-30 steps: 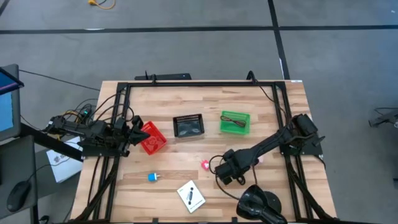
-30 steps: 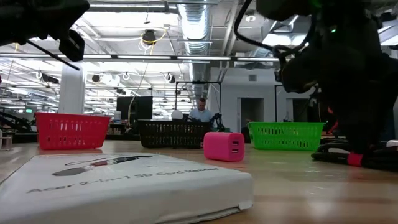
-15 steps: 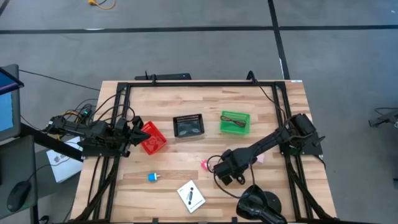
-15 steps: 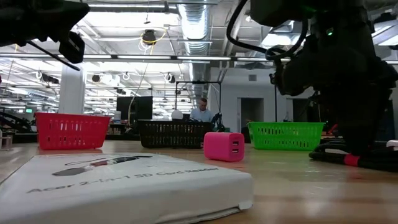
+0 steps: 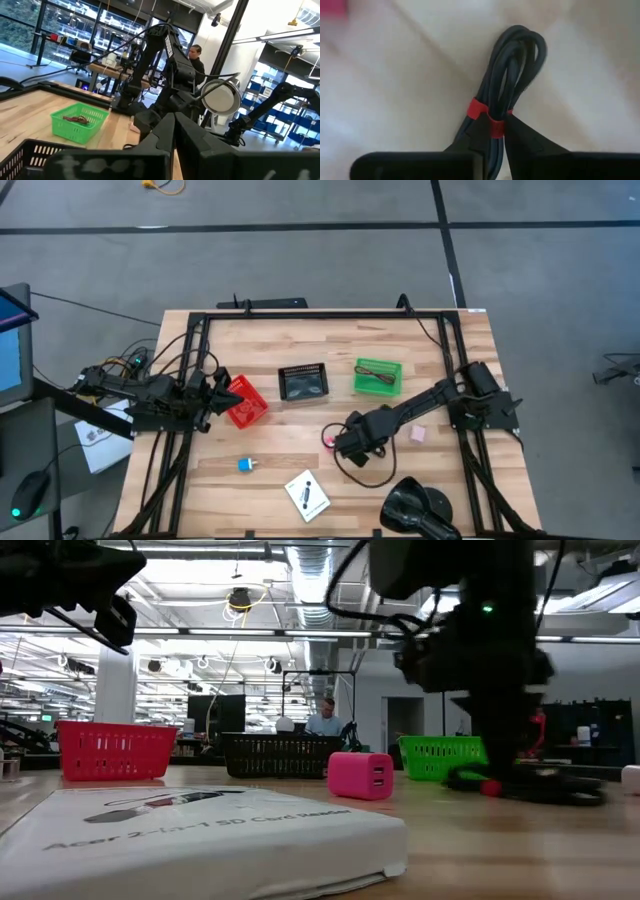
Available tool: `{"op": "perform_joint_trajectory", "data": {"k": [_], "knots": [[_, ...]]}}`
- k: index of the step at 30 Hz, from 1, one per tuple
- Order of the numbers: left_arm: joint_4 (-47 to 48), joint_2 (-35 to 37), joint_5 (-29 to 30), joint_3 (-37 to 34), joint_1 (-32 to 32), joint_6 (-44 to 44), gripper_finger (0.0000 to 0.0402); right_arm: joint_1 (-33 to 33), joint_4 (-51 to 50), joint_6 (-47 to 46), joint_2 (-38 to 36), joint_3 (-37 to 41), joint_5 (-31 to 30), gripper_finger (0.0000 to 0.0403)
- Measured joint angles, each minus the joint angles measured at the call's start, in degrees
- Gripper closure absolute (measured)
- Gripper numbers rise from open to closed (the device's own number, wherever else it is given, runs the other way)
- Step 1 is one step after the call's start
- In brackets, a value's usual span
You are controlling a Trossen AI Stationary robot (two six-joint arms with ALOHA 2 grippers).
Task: Pick and place items into bin
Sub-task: Put the black charger cable into the green bin
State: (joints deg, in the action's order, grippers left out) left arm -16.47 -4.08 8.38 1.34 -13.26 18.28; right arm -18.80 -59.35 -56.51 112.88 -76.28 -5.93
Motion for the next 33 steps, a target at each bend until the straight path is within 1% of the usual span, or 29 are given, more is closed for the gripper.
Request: {"op": "perform_joint_trajectory", "data": {"k": [3, 8, 11, 14, 15, 17, 19, 22, 24, 28, 31, 33], "knots": [[-0.04, 0.00, 0.09, 0.00, 0.01, 0.00, 0.0401, 1.17, -3.34, 3.34, -0.24, -3.64, -4.45, 0.0370], [-0.04, 0.00, 1.32, 0.00, 0.02, 1.32, 0.0401, 2.57, -11.78, 6.66, -0.28, -10.62, -7.30, 0.0377], [-0.07, 0.00, 1.36, 0.00, 0.02, 1.46, 0.0401, 2.58, -21.74, 6.79, -0.28, -15.21, -10.66, 0.0374], [-0.09, 0.00, 1.35, 0.00, 0.02, 1.46, 0.0401, 3.23, -31.46, 4.74, -0.49, -19.05, -15.07, 0.0374], [-0.09, 0.00, 1.33, 0.00, 0.02, 1.46, 0.0401, 3.80, -31.04, 5.28, -0.72, -19.45, -16.38, 0.0374], [-0.09, -0.02, 1.33, 0.00, 0.02, 1.49, 0.0401, 5.12, -27.31, 10.14, -2.57, -18.92, -17.47, 0.0376], [-0.08, 0.00, 1.38, 0.00, 0.01, 1.48, 0.0401, 6.72, -27.10, 13.75, -3.74, -19.28, -20.36, 0.0376], [-0.03, -0.02, 1.33, 0.00, 0.02, 1.52, 0.0401, 9.76, -31.33, 12.56, -4.04, -18.71, -23.58, 0.0374], [0.49, 0.03, 1.31, 0.00, 0.02, 1.84, 0.0402, 11.97, -29.37, 14.16, -4.52, -18.14, -24.85, 0.0375], [1.38, 0.00, 0.92, 0.00, 0.02, 1.90, 0.0401, 15.02, -28.90, 21.74, -5.09, -15.78, -25.82, 0.0380], [1.62, -0.02, 0.90, 0.00, 0.02, 1.91, 0.0401, 16.49, -27.93, 21.84, -4.78, -12.50, -24.57, 0.0379], [1.58, -0.02, 0.92, 0.00, 0.00, 1.90, 0.0401, 17.05, -24.96, 22.19, -4.93, -9.85, -24.25, 0.0378]]}}
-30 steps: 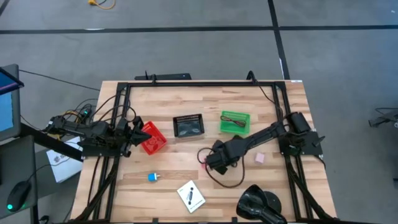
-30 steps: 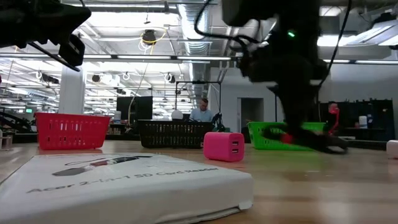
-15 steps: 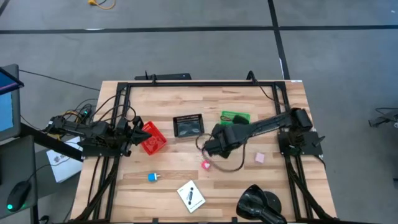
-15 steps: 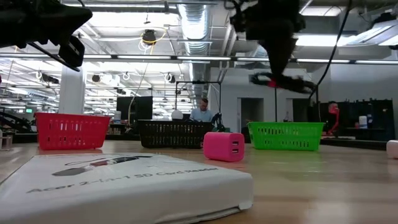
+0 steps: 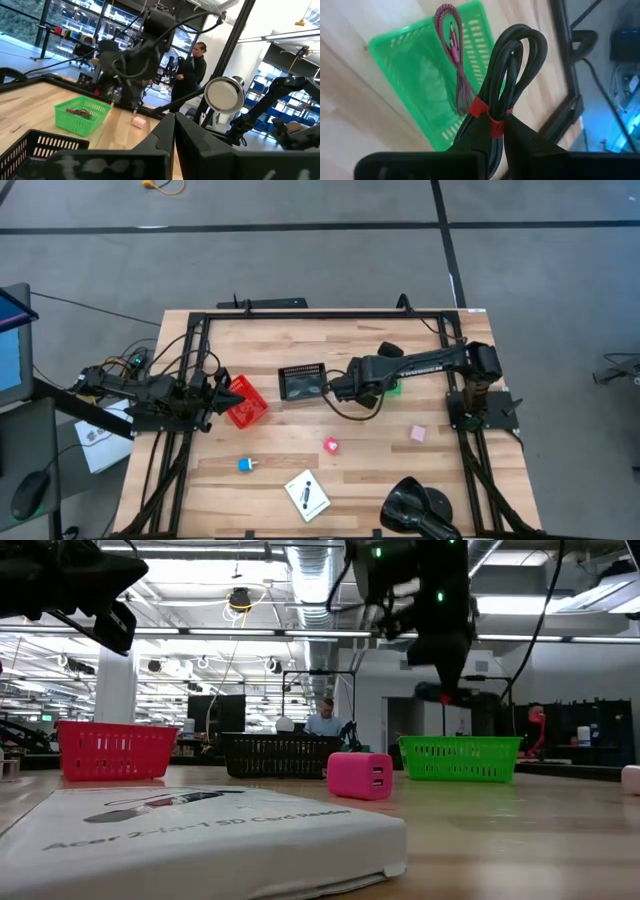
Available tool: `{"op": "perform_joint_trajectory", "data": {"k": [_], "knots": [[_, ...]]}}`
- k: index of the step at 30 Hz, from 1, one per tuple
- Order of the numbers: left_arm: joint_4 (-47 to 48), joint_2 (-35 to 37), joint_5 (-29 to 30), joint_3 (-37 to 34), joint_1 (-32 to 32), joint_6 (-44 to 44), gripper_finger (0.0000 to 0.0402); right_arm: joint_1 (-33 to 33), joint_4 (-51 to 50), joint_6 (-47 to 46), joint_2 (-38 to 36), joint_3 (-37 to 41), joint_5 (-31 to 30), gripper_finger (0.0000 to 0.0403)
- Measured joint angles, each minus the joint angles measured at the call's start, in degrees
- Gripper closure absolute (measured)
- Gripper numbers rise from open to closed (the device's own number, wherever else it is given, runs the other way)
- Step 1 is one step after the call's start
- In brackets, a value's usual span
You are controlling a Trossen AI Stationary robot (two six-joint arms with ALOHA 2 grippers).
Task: Pick and place items into bin
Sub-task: Put the black charger cable into the green bin
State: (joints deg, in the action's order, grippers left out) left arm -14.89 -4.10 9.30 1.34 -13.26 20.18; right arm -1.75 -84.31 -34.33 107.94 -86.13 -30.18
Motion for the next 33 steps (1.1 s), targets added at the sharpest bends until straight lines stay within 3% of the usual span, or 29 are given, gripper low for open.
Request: {"op": "perform_joint_trajectory", "data": {"k": [5, 13, 23, 33], "knots": [[0.01, 0.00, 0.02, 0.00, 0.00, 0.00, 0.0401, 0.08, 7.22, 4.68, 0.11, 6.07, 2.62, 0.0378], [0.88, 0.00, 0.02, 0.00, 0.02, -0.28, 0.0401, 0.49, 15.36, 7.85, 0.11, 11.55, 1.50, 0.0361], [1.37, 0.00, 0.43, 0.00, 0.00, -3.34, 0.0387, 0.78, 15.90, 7.87, 0.11, 12.14, 1.85, 0.0351], [1.30, 0.00, 2.73, 0.00, 0.00, -3.33, 0.0347, 0.78, 15.42, 10.25, 0.09, 12.14, 3.01, 0.0288]]}}
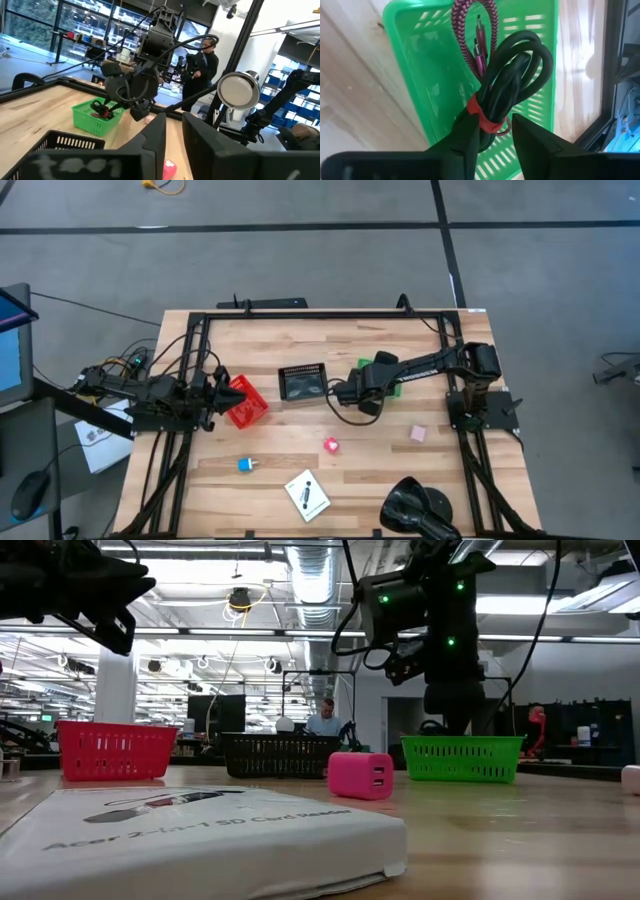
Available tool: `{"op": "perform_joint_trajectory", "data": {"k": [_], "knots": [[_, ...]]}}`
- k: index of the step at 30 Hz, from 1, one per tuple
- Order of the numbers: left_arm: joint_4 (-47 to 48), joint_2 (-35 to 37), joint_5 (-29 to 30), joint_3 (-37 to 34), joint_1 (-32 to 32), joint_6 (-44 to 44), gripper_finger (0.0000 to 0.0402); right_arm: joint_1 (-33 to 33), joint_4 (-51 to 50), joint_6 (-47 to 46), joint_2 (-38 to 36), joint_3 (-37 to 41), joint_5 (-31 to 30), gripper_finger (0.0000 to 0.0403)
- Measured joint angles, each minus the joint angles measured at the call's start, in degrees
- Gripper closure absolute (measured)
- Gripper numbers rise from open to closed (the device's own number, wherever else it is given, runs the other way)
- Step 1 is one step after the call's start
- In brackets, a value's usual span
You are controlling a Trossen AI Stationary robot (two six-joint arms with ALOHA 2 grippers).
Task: Pick and place items into bin
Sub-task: Put the black charger cable into the green bin, then put the blue charger adapter into the black bin
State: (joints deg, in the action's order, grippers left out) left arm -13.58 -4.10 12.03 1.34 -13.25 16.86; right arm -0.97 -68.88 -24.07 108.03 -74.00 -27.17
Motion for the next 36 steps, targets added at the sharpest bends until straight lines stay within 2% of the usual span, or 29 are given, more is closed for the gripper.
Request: {"op": "perform_joint_trajectory", "data": {"k": [3, 6, 10, 15, 18, 20, 27, 31, 36], "knots": [[-0.45, 0.00, 0.71, 0.00, 0.01, -0.09, 0.0342, -0.02, -0.21, 2.03, 0.00, -0.08, -0.30, 0.0271], [-3.25, 0.00, 2.59, 0.00, 0.00, -2.77, 0.0341, -0.05, -4.67, 2.85, -0.02, -2.07, -1.20, 0.0265], [-7.96, 0.03, 7.88, 0.07, 0.02, -3.59, 0.0341, -0.74, -12.87, -1.93, -0.04, -6.96, -9.48, 0.0268], [-1.61, -0.11, 1.83, 4.29, 0.00, -4.87, 0.0341, -3.74, -17.86, -7.77, -0.07, -14.50, -14.11, 0.0275], [3.64, -1.63, 1.18, 8.40, 0.00, -6.06, 0.0341, -7.66, -17.43, -7.42, -0.07, -18.40, -14.66, 0.0276], [7.53, -3.30, 1.56, 11.97, 0.00, -8.47, 0.0341, -10.66, -17.46, -7.56, -0.07, -20.62, -17.70, 0.0276], [27.89, -14.09, 3.44, 27.48, 0.00, -14.60, 0.0339, -21.52, -20.99, -20.52, -3.56, -26.20, -32.88, 0.0274], [29.46, -22.51, 9.30, 32.89, 0.01, -18.22, 0.0321, -26.97, -21.07, -29.79, -7.57, -25.92, -35.36, 0.0277], [30.84, -33.67, 11.45, 37.79, 0.02, -21.94, 0.0274, -32.69, -20.41, -35.41, -11.06, -24.13, -37.21, 0.0280]]}}
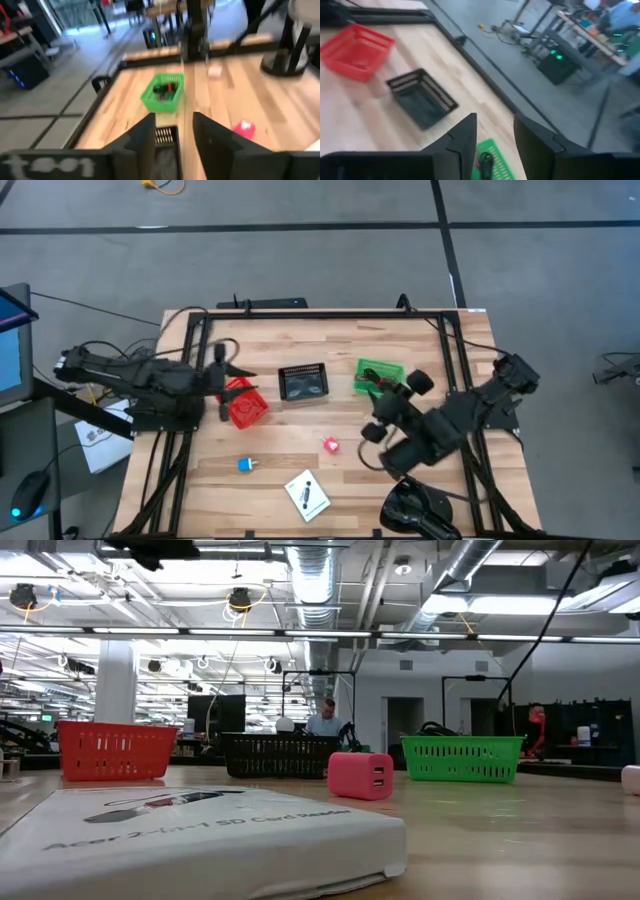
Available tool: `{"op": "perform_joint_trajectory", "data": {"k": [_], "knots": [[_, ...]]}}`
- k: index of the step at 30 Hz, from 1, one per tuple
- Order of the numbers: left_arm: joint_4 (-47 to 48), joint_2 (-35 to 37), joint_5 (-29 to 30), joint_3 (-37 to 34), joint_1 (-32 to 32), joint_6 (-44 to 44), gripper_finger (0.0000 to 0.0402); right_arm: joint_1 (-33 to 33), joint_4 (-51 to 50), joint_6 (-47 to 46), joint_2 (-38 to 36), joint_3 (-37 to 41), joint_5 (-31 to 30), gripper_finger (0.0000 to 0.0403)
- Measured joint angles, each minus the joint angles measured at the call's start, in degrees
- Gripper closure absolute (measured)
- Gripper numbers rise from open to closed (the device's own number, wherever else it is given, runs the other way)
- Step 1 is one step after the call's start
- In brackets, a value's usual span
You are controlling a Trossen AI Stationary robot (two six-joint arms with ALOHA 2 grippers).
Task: Pick and place items into bin
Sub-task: Put the blue charger adapter into the black bin
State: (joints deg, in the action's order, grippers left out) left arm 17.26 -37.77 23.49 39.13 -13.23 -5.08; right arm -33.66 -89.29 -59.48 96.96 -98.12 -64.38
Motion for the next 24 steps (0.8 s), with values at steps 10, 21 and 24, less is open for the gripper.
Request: {"op": "perform_joint_trajectory", "data": {"k": [10, 21, 24], "knots": [[-3.78, -13.39, -7.55, 6.20, -0.58, 5.98, 0.0188, -0.97, -0.18, -0.11, -5.63, 0.70, -0.78, 0.0280], [1.27, -14.78, -8.43, 13.42, -4.19, 5.63, 0.0187, -13.63, 9.52, -7.46, -24.06, 1.48, -10.57, 0.0284], [3.50, -14.77, -9.28, 13.42, -5.47, 5.67, 0.0187, -16.07, 10.61, -12.18, -25.91, 7.39, -6.84, 0.0284]]}}
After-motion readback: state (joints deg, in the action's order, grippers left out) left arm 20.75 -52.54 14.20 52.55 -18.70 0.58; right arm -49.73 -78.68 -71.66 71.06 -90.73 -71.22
